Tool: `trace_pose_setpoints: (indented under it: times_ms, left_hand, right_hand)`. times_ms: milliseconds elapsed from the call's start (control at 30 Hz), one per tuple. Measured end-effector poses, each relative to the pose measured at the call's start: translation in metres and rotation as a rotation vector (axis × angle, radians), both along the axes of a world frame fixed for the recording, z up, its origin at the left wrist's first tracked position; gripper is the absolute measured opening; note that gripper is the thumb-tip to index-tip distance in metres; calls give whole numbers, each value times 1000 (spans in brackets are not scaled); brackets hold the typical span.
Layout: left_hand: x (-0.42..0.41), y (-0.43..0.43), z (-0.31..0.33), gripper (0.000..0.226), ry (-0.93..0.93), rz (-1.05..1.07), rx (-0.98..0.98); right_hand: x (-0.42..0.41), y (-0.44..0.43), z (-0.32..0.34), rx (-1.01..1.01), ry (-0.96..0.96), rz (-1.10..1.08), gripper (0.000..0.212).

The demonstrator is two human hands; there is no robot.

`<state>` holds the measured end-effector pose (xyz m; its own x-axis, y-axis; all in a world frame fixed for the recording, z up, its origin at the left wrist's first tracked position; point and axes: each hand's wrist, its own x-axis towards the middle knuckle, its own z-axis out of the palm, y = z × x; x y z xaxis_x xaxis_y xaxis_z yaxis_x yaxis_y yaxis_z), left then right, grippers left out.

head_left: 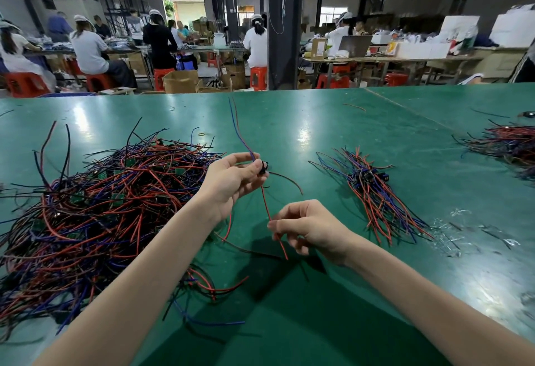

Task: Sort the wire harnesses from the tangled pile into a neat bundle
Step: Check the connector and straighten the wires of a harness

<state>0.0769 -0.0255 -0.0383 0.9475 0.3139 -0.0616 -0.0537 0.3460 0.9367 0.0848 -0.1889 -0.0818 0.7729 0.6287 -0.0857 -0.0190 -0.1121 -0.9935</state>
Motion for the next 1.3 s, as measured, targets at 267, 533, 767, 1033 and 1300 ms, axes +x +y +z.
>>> trace_pose_setpoints:
  times_ms: [267, 533, 767, 1033, 1300]
  left_hand:
    - [1, 9, 3, 12, -9, 44, -6]
    - [1, 16, 2, 14, 8, 78, -19]
    - [1, 25, 8, 16, -15, 102, -61]
    - [1, 28, 9, 14, -12, 118, -44]
    - [2, 27, 8, 12, 6, 123, -38]
  right_hand:
    - [-6, -2, 1, -16, -146, 154, 7]
    - [-16, 1, 5, 38, -360, 188, 14]
    - [-11, 1, 1, -53, -196, 141, 9]
    - [-19, 4, 9, 17, -280, 233, 12]
    - [-16, 1, 9, -5, -269, 267, 16]
